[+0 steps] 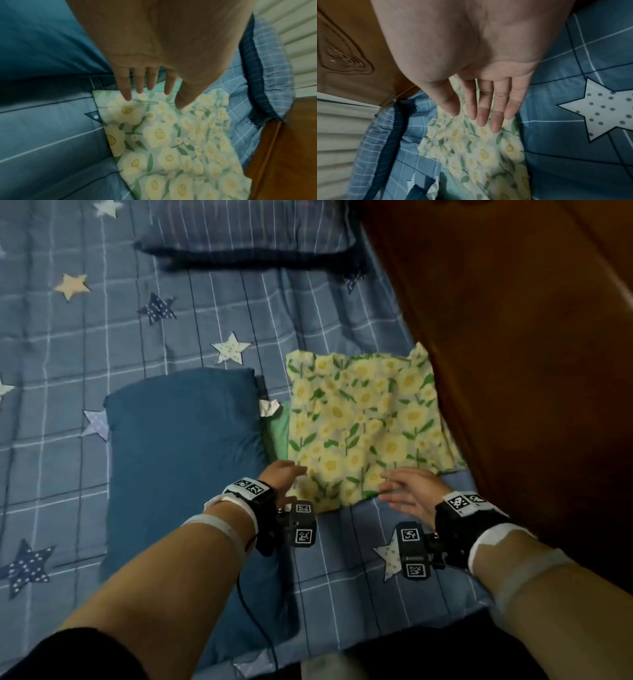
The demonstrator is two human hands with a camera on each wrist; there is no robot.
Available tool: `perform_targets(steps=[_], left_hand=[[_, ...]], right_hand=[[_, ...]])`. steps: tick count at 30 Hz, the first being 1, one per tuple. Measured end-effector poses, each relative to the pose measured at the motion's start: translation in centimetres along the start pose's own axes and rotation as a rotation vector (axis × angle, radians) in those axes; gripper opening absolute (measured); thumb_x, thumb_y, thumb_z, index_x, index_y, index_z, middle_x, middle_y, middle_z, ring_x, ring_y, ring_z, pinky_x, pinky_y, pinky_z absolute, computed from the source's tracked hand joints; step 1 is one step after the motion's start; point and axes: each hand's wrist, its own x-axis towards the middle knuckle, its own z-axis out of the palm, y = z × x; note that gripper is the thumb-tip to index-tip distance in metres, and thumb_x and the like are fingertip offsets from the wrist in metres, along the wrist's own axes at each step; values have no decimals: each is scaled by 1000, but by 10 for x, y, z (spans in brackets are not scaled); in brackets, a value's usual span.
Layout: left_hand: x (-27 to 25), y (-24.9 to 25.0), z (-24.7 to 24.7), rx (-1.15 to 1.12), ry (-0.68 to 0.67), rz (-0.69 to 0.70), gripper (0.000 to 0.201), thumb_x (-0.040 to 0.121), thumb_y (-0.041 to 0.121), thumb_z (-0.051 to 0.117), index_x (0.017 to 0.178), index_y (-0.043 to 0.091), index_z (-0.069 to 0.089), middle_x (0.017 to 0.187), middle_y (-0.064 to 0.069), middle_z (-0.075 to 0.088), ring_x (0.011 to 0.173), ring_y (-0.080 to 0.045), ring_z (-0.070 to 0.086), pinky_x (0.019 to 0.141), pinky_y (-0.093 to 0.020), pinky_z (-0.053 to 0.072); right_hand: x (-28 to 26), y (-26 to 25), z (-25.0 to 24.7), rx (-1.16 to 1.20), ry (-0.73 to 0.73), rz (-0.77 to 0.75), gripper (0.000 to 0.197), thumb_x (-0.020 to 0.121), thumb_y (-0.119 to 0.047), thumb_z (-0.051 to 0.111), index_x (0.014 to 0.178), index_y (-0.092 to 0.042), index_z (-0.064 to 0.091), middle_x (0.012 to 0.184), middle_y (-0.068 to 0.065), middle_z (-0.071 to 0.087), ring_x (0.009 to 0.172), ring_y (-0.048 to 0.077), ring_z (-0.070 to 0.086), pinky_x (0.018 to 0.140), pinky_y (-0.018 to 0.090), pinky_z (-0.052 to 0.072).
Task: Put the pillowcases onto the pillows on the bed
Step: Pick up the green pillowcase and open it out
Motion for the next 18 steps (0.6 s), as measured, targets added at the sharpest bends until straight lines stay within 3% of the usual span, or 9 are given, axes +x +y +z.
perform_targets(steps=[4,7,10,12,13,15,18], left_hand=[[57,-15,11,153,187,50,76,79,27,76,145,19,38,125,-17,58,104,-34,62,92,-50,56],[79,-24,13,348,229,48,85,68,42,79,139,14,43,125,-15,59,104,-35,64,88,-44,57],[84,-25,12,520,225,60,69,73,48,78,125,8,56,113,-13,65,95,-31,65,75,-35,53],[80,-24,14,591,161,77,39,82,40,73,102,8,67,94,-11,66,83,-28,62,70,-32,50],[79,-24,15,609,135,90,25,85,35,71,87,11,68,85,-9,64,79,-26,60,69,-31,48],[69,-19,19,589,107,144,23,86,29,69,68,18,61,74,-5,59,75,-24,56,68,-30,46],[42,-10,29,508,70,325,21,81,30,67,69,20,52,72,-4,56,74,-21,54,69,-30,45]], right_hand=[[40,15,-10,-2,6,-3,17,96,-17,56,110,-11,65,109,15,68,86,25,68,95,39,49],[59,25,-9,12,11,10,18,97,-17,55,110,-11,65,105,12,68,87,24,68,97,40,49],[69,30,-5,14,-6,15,24,97,-16,55,118,-8,63,101,10,68,89,26,68,100,42,48],[70,31,-2,7,-12,13,25,97,-16,55,119,-7,63,100,10,67,90,26,68,99,42,48],[68,30,0,6,-12,12,26,97,-16,54,120,-7,62,99,10,67,90,26,67,98,41,48],[63,26,4,-5,-15,-2,26,97,-16,54,120,-6,62,99,11,67,90,27,67,92,39,49],[46,13,14,-23,-28,-34,27,95,-20,60,120,-9,61,106,13,66,91,27,67,88,39,50]])
